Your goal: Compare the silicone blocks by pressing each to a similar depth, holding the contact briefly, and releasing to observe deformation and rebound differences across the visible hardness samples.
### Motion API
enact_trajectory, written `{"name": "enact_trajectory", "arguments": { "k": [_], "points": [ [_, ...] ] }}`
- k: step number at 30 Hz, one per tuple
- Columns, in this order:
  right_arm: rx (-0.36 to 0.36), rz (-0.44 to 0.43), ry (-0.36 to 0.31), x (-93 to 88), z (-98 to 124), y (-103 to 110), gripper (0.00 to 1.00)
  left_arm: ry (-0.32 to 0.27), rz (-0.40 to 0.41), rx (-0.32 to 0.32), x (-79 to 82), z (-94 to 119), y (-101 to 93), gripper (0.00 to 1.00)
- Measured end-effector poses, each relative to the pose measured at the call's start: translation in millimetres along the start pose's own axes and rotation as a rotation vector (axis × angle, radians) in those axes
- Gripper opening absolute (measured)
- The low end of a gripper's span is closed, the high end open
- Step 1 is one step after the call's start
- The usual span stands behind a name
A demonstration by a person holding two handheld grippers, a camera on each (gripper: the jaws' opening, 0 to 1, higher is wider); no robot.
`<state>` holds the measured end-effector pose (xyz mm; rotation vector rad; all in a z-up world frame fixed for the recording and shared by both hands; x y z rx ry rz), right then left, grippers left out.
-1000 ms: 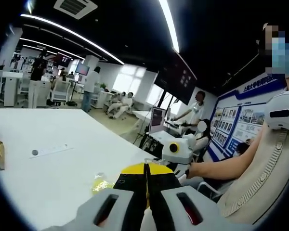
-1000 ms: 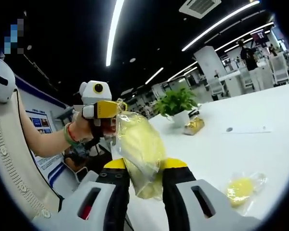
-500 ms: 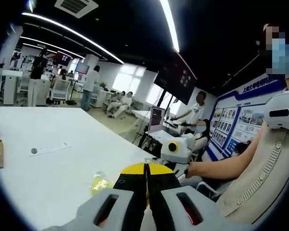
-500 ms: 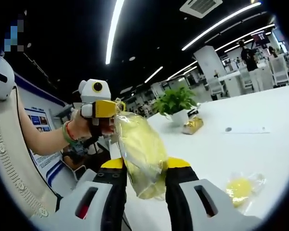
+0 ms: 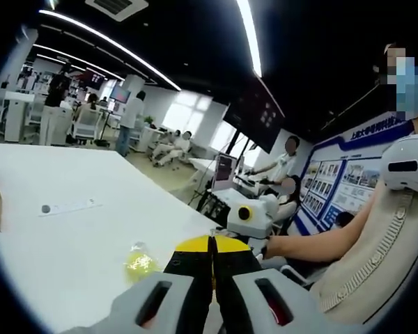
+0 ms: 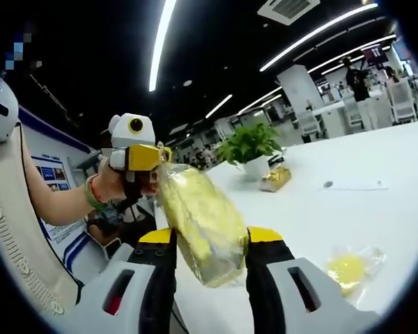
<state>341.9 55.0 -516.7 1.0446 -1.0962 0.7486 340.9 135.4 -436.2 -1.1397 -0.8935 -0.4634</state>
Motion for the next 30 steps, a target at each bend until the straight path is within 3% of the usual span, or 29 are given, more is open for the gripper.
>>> {"name": "enact_trajectory", "arguments": {
  "k": [4,9,17,21,24,30],
  "points": [
    [-0.042,-0.019,-0.014,0.1,2,-2,0.50,0.024,0.002,0.037,-8.7,3,5.9,0.00],
    [-0.081,-0.009,-0.011,-6.6,7,-3,0.57,0.031,0.033,0.063,-19.9,6,15.3,0.00],
    [-0.141,-0.021,-0.028,-13.3,33,12,0.74,0.042,0.087,0.097,-38.1,10,34.6,0.00],
    [-0.171,-0.045,-0.031,-16.3,47,21,0.85,0.049,0.061,0.145,-43.1,11,47.1,0.00],
    [-0.222,-0.056,-0.047,-20.0,62,23,0.86,0.059,0.066,0.161,-47.4,10,58.4,0.00],
    [-0.374,-0.148,-0.061,-44.9,108,31,0.85,0.066,0.108,0.192,-58.1,4,86.3,0.00]
  ]
}}
Point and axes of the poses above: the point that each gripper's makers call its tool centre point, and the gripper's own axes: z roughly backward along the fingers, y roughly to its left, x roughly out of its top, the point moved 4 cm from there along z, roughly backward along the fingers, and after that the axes turned 8 degrees about z, right-handed, at the moved point
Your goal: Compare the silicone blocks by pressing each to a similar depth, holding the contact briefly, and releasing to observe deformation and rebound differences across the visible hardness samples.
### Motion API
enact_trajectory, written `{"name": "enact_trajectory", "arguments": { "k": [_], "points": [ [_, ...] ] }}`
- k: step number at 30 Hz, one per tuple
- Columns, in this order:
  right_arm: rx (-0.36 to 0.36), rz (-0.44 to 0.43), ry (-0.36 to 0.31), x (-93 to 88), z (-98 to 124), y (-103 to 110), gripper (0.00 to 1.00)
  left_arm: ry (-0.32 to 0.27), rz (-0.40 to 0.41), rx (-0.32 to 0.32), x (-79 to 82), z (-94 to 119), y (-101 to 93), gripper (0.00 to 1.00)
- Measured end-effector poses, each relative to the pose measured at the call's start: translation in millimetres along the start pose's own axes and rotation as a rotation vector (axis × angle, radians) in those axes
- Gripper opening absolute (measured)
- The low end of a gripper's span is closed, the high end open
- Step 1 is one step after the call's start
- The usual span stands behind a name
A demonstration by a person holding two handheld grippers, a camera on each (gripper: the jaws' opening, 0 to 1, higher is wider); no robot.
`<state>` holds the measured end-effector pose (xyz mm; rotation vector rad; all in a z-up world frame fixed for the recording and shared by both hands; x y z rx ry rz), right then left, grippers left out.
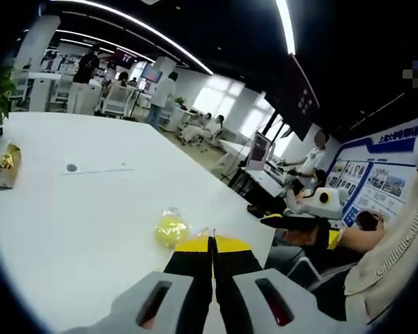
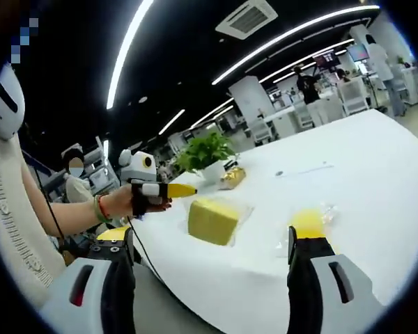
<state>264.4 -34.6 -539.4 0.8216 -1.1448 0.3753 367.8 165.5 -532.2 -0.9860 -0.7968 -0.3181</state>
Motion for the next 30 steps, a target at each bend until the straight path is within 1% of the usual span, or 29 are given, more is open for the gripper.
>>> {"name": "enact_trajectory", "arguments": {
  "k": [2,3,5,10,11,12,14,15,16,19,23,24,26,28,30],
  "points": [
    [-0.041,-0.021,0.023,-9.3,10,-4,0.84,0.009,0.015,0.006,-3.5,-6,9.7,0.00],
    [-0.053,-0.042,0.023,-13.2,16,-5,0.84,0.012,0.034,0.014,-5.4,-10,15.6,0.00],
    [-0.087,-0.047,0.037,-18.5,26,-8,0.83,0.023,0.065,-0.003,-8.3,-15,20.5,0.00],
    [-0.156,-0.065,0.051,-21.8,39,-14,0.82,0.045,0.090,0.001,-9.4,-30,43.8,0.00],
    [-0.162,-0.067,0.054,-22.1,40,-15,0.82,0.053,0.085,0.004,-8.1,-33,50.3,0.00],
    [-0.174,-0.065,0.058,-22.4,41,-15,0.81,0.063,0.065,0.028,-4.9,-34,60.3,0.00],
    [-0.184,-0.062,0.067,-22.9,42,-15,0.79,0.064,0.063,0.036,0.3,-36,70.5,0.00],
    [-0.187,-0.063,0.069,-23.2,43,-15,0.79,0.044,0.065,0.035,6.7,-37,77.5,0.00],
    [-0.194,-0.067,0.079,-23.9,43,-15,0.79,0.051,0.083,0.036,9.0,-38,82.6,0.00],
    [-0.210,-0.071,0.095,-25.2,43,-17,0.79,0.039,0.072,0.053,17.2,-41,99.6,0.00],
    [-0.225,-0.074,0.120,-26.8,40,-19,0.79,0.019,0.089,0.073,23.1,-46,122.9,0.00],
    [-0.227,-0.074,0.127,-27.6,40,-19,0.79,0.013,0.095,0.083,23.9,-47,128.8,0.00],
    [-0.233,-0.076,0.143,-29.6,39,-20,0.79,0.023,0.099,0.131,21.6,-48,146.6,0.00],
    [-0.237,-0.080,0.156,-31.1,39,-20,0.79,0.011,0.134,0.155,20.0,-47,161.8,0.00],
    [-0.243,-0.081,0.165,-31.9,40,-20,0.78,0.019,0.136,0.197,15.5,-46,177.5,0.00]
  ]
}}
Point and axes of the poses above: the point that each gripper's makers call its tool centre point, and the gripper's own axes: z roughly backward along the fingers, y roughly to its left, x roughly out of its top, the point moved 4 cm from there along z, roughly backward along the fingers, and after that the axes turned 8 degrees about z, right-handed, at the moved point
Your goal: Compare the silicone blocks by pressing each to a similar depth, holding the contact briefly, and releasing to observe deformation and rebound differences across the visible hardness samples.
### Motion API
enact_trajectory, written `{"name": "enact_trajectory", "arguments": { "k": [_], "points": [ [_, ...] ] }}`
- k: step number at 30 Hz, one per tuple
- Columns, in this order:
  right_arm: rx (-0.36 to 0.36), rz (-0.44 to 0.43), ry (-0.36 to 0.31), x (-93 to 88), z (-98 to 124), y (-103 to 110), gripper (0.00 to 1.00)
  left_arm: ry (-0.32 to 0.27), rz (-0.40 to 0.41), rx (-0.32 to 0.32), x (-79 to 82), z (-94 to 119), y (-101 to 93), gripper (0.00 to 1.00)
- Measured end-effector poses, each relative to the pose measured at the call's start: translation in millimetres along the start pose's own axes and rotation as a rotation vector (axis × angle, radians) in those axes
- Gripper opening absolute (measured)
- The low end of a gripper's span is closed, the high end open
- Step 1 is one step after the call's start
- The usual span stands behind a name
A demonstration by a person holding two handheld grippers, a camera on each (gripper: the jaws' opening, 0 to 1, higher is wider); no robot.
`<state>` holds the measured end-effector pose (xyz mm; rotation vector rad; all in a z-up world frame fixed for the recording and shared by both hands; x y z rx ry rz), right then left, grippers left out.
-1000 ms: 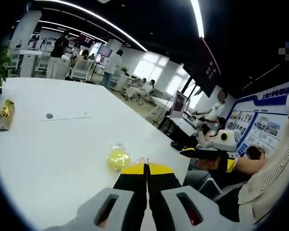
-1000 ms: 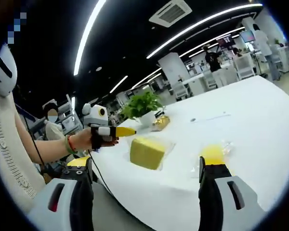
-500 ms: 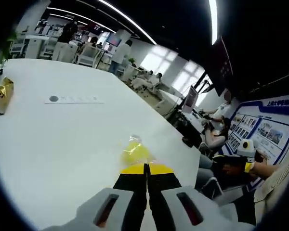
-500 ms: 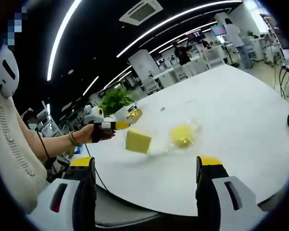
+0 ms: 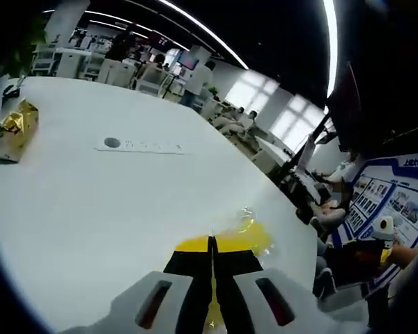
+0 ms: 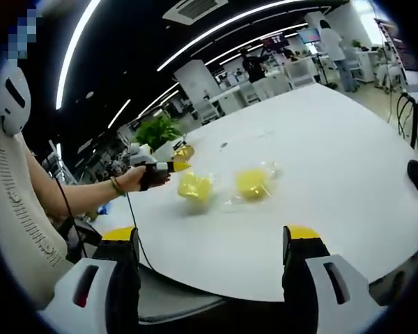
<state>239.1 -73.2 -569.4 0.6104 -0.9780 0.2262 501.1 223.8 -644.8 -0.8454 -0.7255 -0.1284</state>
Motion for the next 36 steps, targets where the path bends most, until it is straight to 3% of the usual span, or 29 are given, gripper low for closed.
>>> {"name": "enact_trajectory", "arguments": {
  "k": [4,12,17,26,27,32,36],
  "points": [
    [-0.006,-0.012,0.013,-1.2,-1,0,0.78,0.014,0.022,0.031,-8.0,-1,20.1,0.00],
    [0.004,-0.017,0.045,-5.2,-10,3,0.78,0.032,0.029,0.069,-19.4,2,41.3,0.00],
    [0.014,-0.013,0.051,-2.1,-15,4,0.77,0.080,0.006,0.115,-28.2,0,56.2,0.00],
    [0.029,-0.002,0.053,1.4,-21,7,0.76,0.073,-0.024,0.120,-23.2,2,49.3,0.00],
    [0.032,0.001,0.051,1.9,-22,7,0.76,0.067,-0.069,0.162,-20.6,5,53.5,0.00],
    [0.043,0.011,0.046,3.3,-23,10,0.77,0.058,-0.178,0.242,-13.6,14,56.4,0.11],
    [0.058,0.030,0.038,6.0,-24,12,0.76,0.057,-0.207,0.247,-12.7,27,45.5,0.21]
  ]
}}
Point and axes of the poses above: the point that each gripper's makers call its tool centre point, and the gripper's own axes: z roughly backward along the fingers, y roughly to its left, x roughly out of its top, the point moved 4 cm from there along z, roughly backward along the fingers, and after that the axes turned 8 degrees about z, right-handed, at the moved point
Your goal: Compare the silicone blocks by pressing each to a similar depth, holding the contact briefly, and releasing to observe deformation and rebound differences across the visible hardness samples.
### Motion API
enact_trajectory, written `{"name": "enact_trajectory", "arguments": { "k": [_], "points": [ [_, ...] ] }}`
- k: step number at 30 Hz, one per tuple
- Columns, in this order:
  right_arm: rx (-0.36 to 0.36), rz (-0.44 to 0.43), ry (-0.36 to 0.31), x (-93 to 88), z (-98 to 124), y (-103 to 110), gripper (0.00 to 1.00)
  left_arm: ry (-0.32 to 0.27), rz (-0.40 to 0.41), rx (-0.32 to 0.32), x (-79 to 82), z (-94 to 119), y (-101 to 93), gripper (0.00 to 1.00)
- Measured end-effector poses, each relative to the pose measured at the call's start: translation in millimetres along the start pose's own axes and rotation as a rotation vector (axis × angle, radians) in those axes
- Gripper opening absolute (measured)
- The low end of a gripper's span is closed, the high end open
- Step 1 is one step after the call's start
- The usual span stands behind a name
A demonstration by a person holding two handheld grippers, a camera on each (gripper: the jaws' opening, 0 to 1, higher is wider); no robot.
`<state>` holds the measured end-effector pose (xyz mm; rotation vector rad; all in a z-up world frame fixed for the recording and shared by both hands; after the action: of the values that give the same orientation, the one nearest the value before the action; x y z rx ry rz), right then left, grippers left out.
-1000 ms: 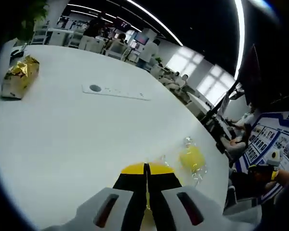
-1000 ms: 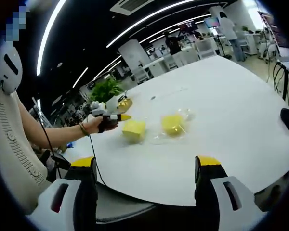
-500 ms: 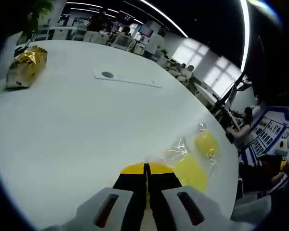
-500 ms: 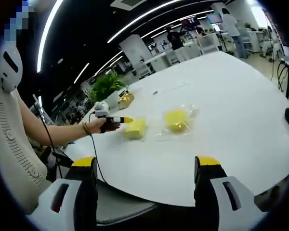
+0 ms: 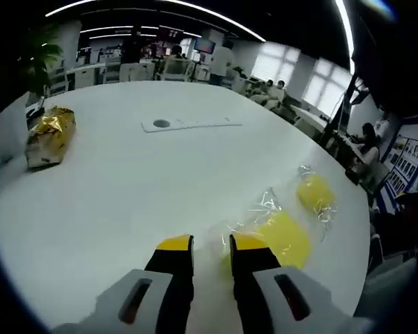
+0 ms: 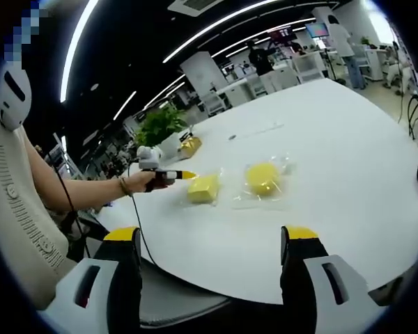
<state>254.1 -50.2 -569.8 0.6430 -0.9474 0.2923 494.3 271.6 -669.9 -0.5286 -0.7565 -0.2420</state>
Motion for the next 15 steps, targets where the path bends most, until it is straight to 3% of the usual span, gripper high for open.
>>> {"name": "enact_trajectory", "arguments": {
  "k": [3,8,15],
  "points": [
    [0.016,0.013,-0.015,3.1,0,4,0.76,-0.012,-0.007,0.000,-0.6,14,-6.9,0.31],
    [0.043,0.037,-0.053,8.4,2,9,0.76,-0.032,-0.039,-0.010,-10.4,46,-29.7,0.37],
    [0.061,0.066,-0.112,16.1,5,11,0.75,-0.091,-0.009,-0.027,-27.7,87,-62.0,0.45]
  ]
}}
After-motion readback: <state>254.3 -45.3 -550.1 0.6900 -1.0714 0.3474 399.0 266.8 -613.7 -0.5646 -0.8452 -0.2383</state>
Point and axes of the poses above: the point that each gripper's makers call its tool centre point, and the gripper's own axes: z roughly backward along the fingers, y roughly to its left, x roughly out of its top, the point moved 4 cm from there along z, roughly backward along the fingers, and after that the axes turned 8 degrees about z, right-handed, at the moved point
